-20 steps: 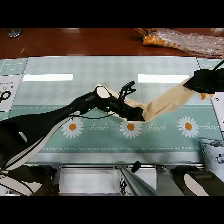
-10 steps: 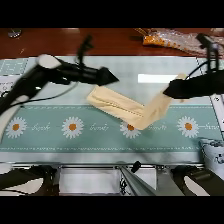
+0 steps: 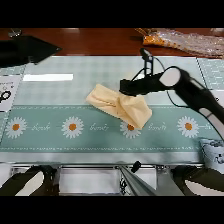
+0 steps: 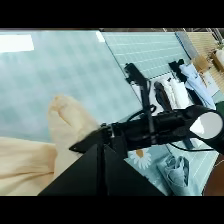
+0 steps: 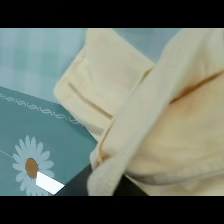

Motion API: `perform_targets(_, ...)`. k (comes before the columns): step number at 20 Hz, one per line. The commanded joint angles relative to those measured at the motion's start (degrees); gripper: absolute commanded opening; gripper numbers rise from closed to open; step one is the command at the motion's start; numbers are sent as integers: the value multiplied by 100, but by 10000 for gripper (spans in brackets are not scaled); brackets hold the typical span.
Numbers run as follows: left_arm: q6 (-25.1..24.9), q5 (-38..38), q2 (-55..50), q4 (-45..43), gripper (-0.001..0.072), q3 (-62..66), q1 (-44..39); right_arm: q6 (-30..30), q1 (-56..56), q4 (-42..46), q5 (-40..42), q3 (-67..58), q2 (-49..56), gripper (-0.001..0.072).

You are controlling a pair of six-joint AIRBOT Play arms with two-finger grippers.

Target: Fold the shirts.

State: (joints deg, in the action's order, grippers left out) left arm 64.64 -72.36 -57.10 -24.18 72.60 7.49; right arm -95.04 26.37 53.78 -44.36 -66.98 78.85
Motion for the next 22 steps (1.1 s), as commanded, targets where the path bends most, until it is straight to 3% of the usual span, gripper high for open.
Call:
perform_targets(1,131,-479,474,-216,17,-2,367,219,323,-1080,975,7,610,72)
perform_targets(3,168,-527,535,-566,18,-2,367,249,385,-1392,1060,2,713,316)
perform_targets(6,271,-522,511,-922,18,-2,367,525,374,-1628,929,-2,708,421)
perform_targets(12,273,-522,490,-1539,18,-2,367,938,-378,-1008,-1147,-98,542,439)
perform_targets(14,275,-525,490,-1794,18,-2,367,927,-857,-227,-2096,-98,295,439)
perform_targets(17,280,-525,490,-2096,18,-2,367,660,-1593,1709,-3198,-96,-273,439)
perform_targets(19,280,-525,490,-2199,18,-2,367,632,-2133,2608,-3663,140,-758,504)
perform_targets(22,321,-527,490,-2262,18,-4,367,723,-3060,2402,-3650,1213,-1539,555)
